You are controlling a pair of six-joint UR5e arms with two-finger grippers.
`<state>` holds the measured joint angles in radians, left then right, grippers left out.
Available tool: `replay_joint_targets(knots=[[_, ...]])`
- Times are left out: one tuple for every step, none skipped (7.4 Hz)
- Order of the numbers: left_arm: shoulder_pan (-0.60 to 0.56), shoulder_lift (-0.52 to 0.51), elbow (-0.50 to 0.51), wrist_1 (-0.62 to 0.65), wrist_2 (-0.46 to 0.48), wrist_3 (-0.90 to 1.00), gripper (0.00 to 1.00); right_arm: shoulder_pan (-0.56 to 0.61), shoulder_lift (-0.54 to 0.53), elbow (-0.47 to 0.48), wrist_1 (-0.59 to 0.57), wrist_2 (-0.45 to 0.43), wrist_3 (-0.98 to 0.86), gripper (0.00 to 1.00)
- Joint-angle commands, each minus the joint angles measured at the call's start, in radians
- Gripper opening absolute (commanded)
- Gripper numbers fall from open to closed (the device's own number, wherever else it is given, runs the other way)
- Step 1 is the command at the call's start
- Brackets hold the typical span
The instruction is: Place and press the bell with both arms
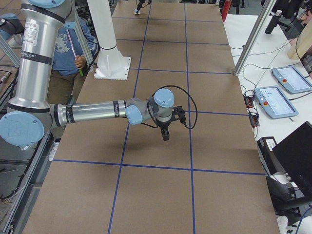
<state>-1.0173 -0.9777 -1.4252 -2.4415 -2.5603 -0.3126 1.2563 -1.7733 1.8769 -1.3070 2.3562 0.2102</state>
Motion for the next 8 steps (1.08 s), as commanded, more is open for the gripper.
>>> replay_joint_targets(knots=[[0.028, 0.002, -0.116, 0.004, -0.060, -0.107, 0.00, 0.000, 0.000, -0.001, 0.000, 0.000, 0.000, 1.00], [0.048, -0.001, -0.182, 0.003, -0.086, -0.178, 0.00, 0.000, 0.000, -0.001, 0.000, 0.000, 0.000, 1.00], [0.048, -0.021, -0.222, 0.002, -0.086, -0.215, 0.00, 0.000, 0.002, -0.002, 0.000, 0.000, 0.002, 1.00], [0.049, -0.086, -0.233, 0.004, -0.086, -0.276, 0.00, 0.000, 0.002, -0.002, 0.000, -0.003, 0.000, 1.00], [0.062, -0.183, -0.233, 0.021, -0.083, -0.365, 0.00, -0.002, 0.002, -0.002, 0.000, -0.005, -0.002, 1.00], [0.083, -0.279, -0.233, 0.050, -0.081, -0.449, 0.00, -0.002, 0.002, -0.004, 0.000, -0.005, -0.002, 1.00], [0.089, -0.350, -0.235, 0.067, -0.081, -0.497, 0.00, -0.005, 0.005, -0.007, 0.000, -0.005, -0.002, 1.00], [0.098, -0.446, -0.238, 0.117, -0.078, -0.576, 0.00, -0.006, 0.006, -0.012, 0.000, -0.006, -0.002, 1.00]])
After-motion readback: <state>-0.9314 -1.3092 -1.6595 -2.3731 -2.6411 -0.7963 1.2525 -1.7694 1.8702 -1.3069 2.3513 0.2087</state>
